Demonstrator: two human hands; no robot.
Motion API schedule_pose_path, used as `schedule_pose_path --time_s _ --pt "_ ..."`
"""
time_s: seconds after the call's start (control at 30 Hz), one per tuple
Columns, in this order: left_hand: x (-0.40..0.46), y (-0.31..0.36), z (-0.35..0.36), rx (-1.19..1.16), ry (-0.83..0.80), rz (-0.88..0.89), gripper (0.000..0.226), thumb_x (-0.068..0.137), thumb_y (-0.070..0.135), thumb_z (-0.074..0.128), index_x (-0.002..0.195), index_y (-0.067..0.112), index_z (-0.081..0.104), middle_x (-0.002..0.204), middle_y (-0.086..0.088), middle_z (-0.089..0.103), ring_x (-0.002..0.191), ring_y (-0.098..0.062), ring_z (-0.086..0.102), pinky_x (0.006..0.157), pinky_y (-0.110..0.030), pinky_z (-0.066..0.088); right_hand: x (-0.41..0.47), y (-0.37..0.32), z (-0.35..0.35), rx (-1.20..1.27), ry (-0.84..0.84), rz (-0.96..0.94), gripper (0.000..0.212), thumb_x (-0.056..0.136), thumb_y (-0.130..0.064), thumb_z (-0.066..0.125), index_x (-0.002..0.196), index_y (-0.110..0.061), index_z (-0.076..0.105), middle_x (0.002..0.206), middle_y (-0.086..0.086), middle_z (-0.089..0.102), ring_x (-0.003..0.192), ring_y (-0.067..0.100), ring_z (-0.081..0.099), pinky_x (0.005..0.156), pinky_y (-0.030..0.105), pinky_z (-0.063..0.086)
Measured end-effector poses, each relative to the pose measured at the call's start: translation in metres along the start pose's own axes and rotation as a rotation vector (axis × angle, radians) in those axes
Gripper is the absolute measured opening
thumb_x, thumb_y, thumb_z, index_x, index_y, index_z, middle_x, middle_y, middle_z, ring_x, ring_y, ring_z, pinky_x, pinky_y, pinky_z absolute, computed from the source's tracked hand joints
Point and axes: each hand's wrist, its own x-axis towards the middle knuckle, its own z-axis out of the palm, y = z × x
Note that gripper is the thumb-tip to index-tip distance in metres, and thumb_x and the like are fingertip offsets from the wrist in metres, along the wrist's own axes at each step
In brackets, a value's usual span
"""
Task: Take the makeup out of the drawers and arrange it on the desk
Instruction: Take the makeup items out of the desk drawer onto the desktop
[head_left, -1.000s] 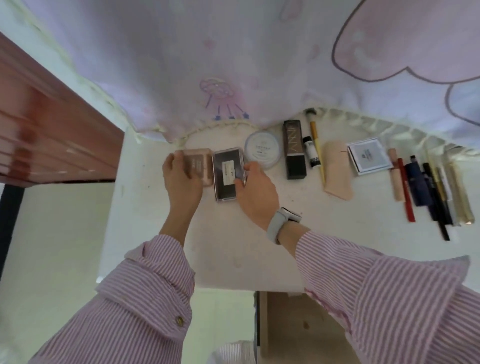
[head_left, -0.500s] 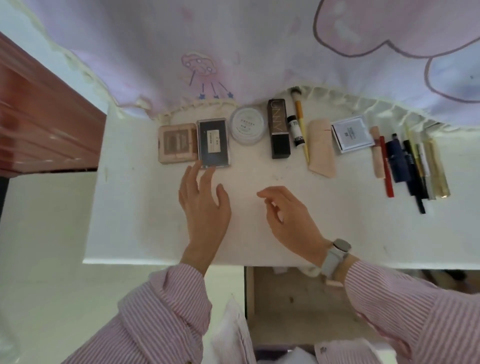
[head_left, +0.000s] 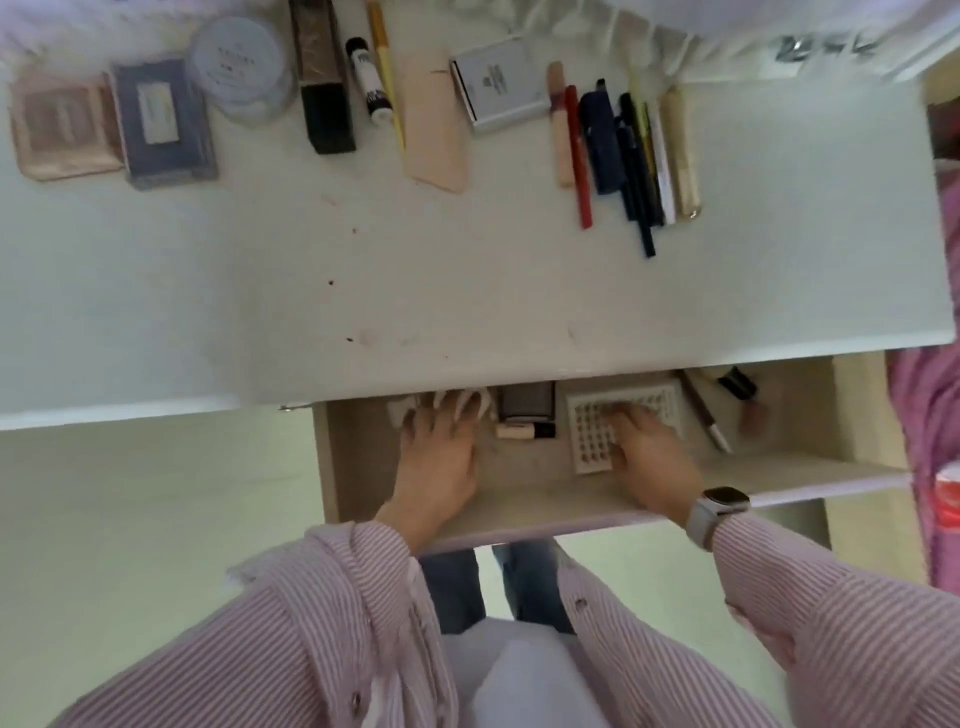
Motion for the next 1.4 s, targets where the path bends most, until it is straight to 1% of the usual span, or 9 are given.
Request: schedule_pose_path --time_s 0.2,0.37,0.57,0.8,0.93,1.07,1.23,1.33,1.4 --pt "0.033 0.017 0.024 0.267 -0.169 -0.036 0.072 0.089 0.021 0.045 0.148 0.017 0.003 0.155 -0.005 0.002 0.141 -0.034 -0.003 0.111 -0.059 0.011 0.024 0.028 0.01 -0.243 -0.064 -0.027 0.073 0.086 -0.018 0.053 0.146 -0.014 0.011 0.155 0.009 0.011 0.143 0.025 0.007 0.112 0.046 0.015" --pt "0.02 0.015 0.023 0.263 -0.127 -0.03 0.068 0.087 0.004 0.045 0.145 0.02 0.016 0.152 -0.003 0.013 0.138 -0.034 0.009 0.101 -0.048 0.034 0.027 0.026 0.004 -0.349 0.006 -0.095 0.079 0.075 -0.026 0.067 0.141 -0.012 0.024 0.138 0.016 0.031 0.129 0.035 0.029 0.108 0.054 0.018" --pt "0.014 0.003 0.028 0.315 -0.12 -0.139 0.054 0.083 0.022 0.06 0.132 0.016 0.04 0.13 -0.013 0.041 0.118 -0.033 0.038 0.092 -0.041 0.035 0.019 0.023 -0.016 -0.358 0.072 -0.218 0.042 0.081 -0.013 0.054 0.122 -0.012 0.045 0.122 0.011 0.049 0.11 0.031 0.047 0.091 0.039 0.034" --pt "-0.012 0.001 0.01 -0.124 -0.132 -0.155 0.049 0.085 0.038 0.059 0.127 0.018 0.044 0.123 -0.008 0.054 0.103 -0.028 0.057 0.083 -0.036 0.047 -0.016 0.012 -0.032 -0.236 0.083 -0.489 0.038 0.066 -0.003 0.069 0.101 -0.015 0.059 0.09 0.003 0.066 0.079 0.024 0.06 0.064 0.032 0.044" --pt "-0.042 -0.003 -0.035 -0.342 0.022 -0.11 0.054 0.082 0.044 0.06 0.128 0.021 0.044 0.12 -0.002 0.058 0.1 -0.021 0.058 0.081 -0.028 0.046 -0.02 -0.023 -0.081 0.085 0.134 -0.552 0.032 0.084 -0.013 0.062 0.115 -0.013 0.057 0.103 0.001 0.064 0.092 0.021 0.058 0.075 0.031 0.043" --pt "-0.06 -0.012 -0.088 -0.715 0.378 -0.188 0.054 0.076 0.038 0.065 0.124 0.026 0.044 0.112 0.004 0.055 0.09 -0.01 0.056 0.067 -0.011 0.045 -0.014 -0.075 -0.127 0.659 0.074 -0.391 0.031 0.096 -0.02 0.044 0.125 -0.011 0.045 0.107 -0.001 0.057 0.096 0.017 0.058 0.082 0.031 0.05" --pt "-0.043 -0.056 -0.133 -0.989 0.681 -0.373 0.051 0.091 0.016 0.055 0.138 0.017 0.037 0.128 -0.004 0.05 0.106 -0.017 0.053 0.081 -0.03 0.05 0.031 -0.148 -0.133 0.951 0.107 -0.214 0.034 0.098 -0.021 0.038 0.128 -0.005 0.041 0.118 0.01 0.057 0.102 0.025 0.058 0.091 0.044 0.049" --pt "-0.023 -0.09 -0.153 -1.032 0.713 -0.492 0.051 0.092 0.011 0.046 0.14 0.018 0.031 0.126 -0.003 0.048 0.106 -0.019 0.05 0.083 -0.031 0.046 0.06 -0.195 -0.127 0.998 0.082 -0.118 0.027 0.098 -0.019 0.037 0.115 -0.001 0.046 0.111 0.021 0.055 0.098 0.036 0.056 0.09 0.05 0.046" --pt "-0.012 -0.117 -0.162 -0.99 0.699 -0.542 0.053 0.091 0.012 0.044 0.142 0.017 0.03 0.129 -0.006 0.048 0.108 -0.022 0.049 0.086 -0.032 0.044 0.075 -0.226 -0.123 0.989 0.109 -0.099 0.016 0.097 -0.018 0.038 0.089 -0.006 0.046 0.087 0.012 0.052 0.079 0.027 0.051 0.078 0.039 0.046"
